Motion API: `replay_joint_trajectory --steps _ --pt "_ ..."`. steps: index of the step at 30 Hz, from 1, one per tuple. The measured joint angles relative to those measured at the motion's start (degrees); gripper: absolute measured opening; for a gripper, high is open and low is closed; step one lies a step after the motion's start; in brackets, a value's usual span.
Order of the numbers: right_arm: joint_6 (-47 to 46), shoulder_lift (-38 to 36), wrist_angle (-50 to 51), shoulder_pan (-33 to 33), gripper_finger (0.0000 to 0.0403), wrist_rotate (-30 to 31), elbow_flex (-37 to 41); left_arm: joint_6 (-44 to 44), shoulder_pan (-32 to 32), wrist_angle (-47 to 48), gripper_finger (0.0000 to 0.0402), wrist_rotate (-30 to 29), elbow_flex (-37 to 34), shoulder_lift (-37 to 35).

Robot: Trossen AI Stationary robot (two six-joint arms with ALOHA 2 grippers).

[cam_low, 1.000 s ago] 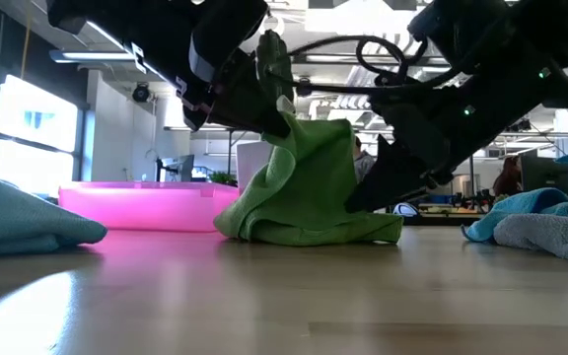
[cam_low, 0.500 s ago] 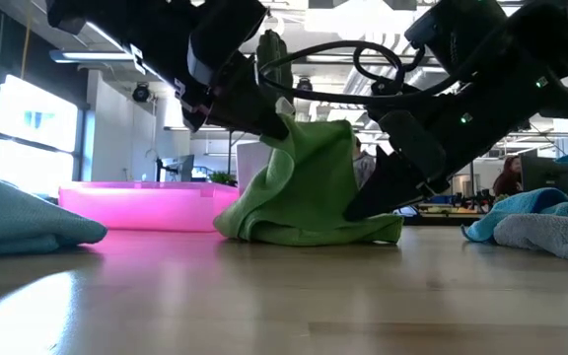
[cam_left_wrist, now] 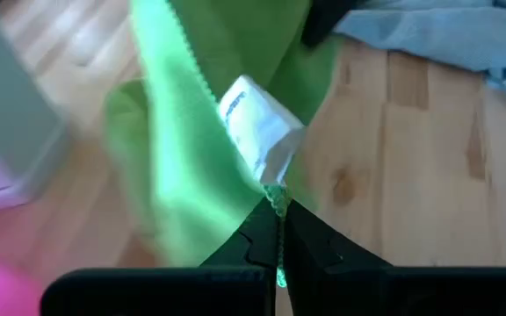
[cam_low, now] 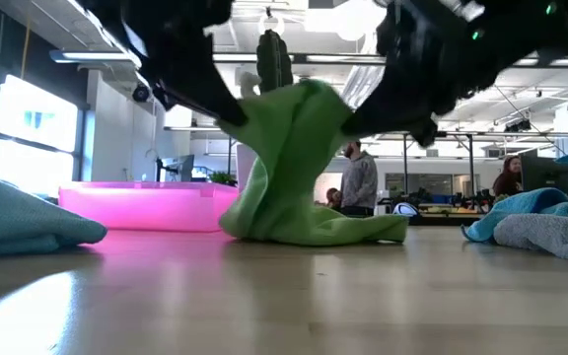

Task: Fold microfiber towels
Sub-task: Fold the green microfiber towel

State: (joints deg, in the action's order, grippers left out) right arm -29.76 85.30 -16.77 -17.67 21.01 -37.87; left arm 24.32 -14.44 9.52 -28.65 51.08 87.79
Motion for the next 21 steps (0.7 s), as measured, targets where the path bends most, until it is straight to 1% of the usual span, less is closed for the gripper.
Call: replay_joint_trajectory --steps 5,8,12,15,17,21 --pt "2.43 -9.56 5.26 0.0 0.0001 -0.1 0.0 -2.11 0.17 5.93 0.0 -0.57 0.01 -7.64" --pt "5.72 -15.04 6.16 0.0 0.0 -0.52 0.0 -3.3 0.17 8.82 0.0 -1.6 0.01 -12.61" --pt "10.13 -20.92 7.1 0.04 0.0 -1.53 -0.39 -6.27 0.17 9.09 0.0 -3.28 0.01 -18.77" --pt "13.14 -23.07 11.15 0.04 0.0 -1.53 -3.43 -9.86 0.17 8.27 0.0 -4.69 0.04 -22.51" --pt "15.34 -23.31 15.79 0.04 0.0 -1.49 -7.09 -11.4 0.17 7.86 0.0 -5.1 0.04 -24.61" --pt "18.36 -21.38 30.27 0.04 0.0 1.62 -16.39 -13.85 0.2 8.86 0.0 -5.05 1.64 -26.69"
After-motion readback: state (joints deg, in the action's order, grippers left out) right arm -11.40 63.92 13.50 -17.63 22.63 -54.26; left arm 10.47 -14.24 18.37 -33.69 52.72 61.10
